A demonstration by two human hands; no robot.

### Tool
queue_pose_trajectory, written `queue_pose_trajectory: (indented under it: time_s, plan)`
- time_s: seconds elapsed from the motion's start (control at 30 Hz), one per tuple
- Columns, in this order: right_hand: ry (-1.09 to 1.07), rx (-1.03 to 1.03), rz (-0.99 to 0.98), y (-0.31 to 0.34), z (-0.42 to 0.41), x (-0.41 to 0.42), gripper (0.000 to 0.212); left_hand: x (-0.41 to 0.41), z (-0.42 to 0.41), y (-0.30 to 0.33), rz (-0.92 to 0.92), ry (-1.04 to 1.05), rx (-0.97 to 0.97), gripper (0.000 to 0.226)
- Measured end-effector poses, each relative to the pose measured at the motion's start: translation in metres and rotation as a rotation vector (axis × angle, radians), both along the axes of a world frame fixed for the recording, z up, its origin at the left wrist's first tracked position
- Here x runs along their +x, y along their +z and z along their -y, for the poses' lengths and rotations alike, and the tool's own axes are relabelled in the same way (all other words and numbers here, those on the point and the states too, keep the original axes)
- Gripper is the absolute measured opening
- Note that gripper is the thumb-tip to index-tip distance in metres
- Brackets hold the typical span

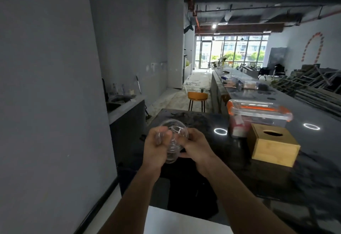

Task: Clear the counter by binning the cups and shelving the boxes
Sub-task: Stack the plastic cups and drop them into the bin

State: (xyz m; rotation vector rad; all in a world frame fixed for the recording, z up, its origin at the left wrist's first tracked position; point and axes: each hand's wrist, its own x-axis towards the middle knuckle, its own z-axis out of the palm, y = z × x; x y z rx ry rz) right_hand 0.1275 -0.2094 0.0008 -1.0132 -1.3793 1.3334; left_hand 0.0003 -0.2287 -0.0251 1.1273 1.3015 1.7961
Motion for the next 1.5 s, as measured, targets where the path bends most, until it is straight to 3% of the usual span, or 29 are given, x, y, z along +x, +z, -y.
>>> queue_pose_trajectory:
  time_s: [0.07, 0.27, 0.33, 0.43, 0.5, 0.6, 0.7, 0.8, 0.93, 1.1, 1.33, 1.5]
  plan:
    - [0.016, 0.027, 0.000, 0.005, 0.013, -0.012, 0.005, -0.010, 0.016, 0.005, -0.009, 0.033, 0.027, 0.020]
    - [0.086, 0.042, 0.048, 0.005, 0.047, -0.069, 0.007, -0.063, 0.055, 0.000, -0.035, 0.139, 0.068, 0.012]
    - [0.138, 0.054, 0.060, 0.001, 0.054, -0.100, 0.012, -0.093, 0.066, -0.006, -0.028, 0.178, 0.046, 0.018]
    - [0.202, 0.052, 0.093, -0.014, 0.065, -0.162, 0.014, -0.149, 0.086, -0.023, -0.014, 0.255, 0.035, 0.004]
    - [0.231, 0.040, 0.110, -0.030, 0.076, -0.208, 0.009, -0.190, 0.100, -0.038, -0.015, 0.320, 0.016, 0.006]
    - [0.229, -0.026, 0.128, -0.065, 0.088, -0.272, 0.044, -0.251, 0.116, -0.070, -0.042, 0.376, -0.052, 0.019]
    - [0.242, -0.100, 0.154, -0.113, 0.090, -0.323, 0.040, -0.299, 0.123, -0.113, -0.068, 0.414, -0.139, 0.018]
    - [0.246, -0.164, 0.205, -0.168, 0.086, -0.353, 0.013, -0.328, 0.124, -0.166, -0.053, 0.412, -0.237, 0.021]
    - [0.228, -0.274, 0.248, -0.247, 0.078, -0.366, 0.016, -0.343, 0.117, -0.242, -0.024, 0.364, -0.402, 0.029]
    - [0.190, -0.439, 0.371, -0.349, 0.065, -0.360, 0.045, -0.337, 0.105, -0.343, -0.010, 0.308, -0.582, 0.033]
    - [0.176, -0.651, 0.464, -0.505, 0.050, -0.342, 0.043, -0.321, 0.089, -0.500, 0.117, 0.241, -0.828, 0.029]
    - [0.174, -0.707, 0.545, -0.614, 0.053, -0.327, 0.024, -0.306, 0.088, -0.609, 0.078, 0.193, -0.953, 0.027]
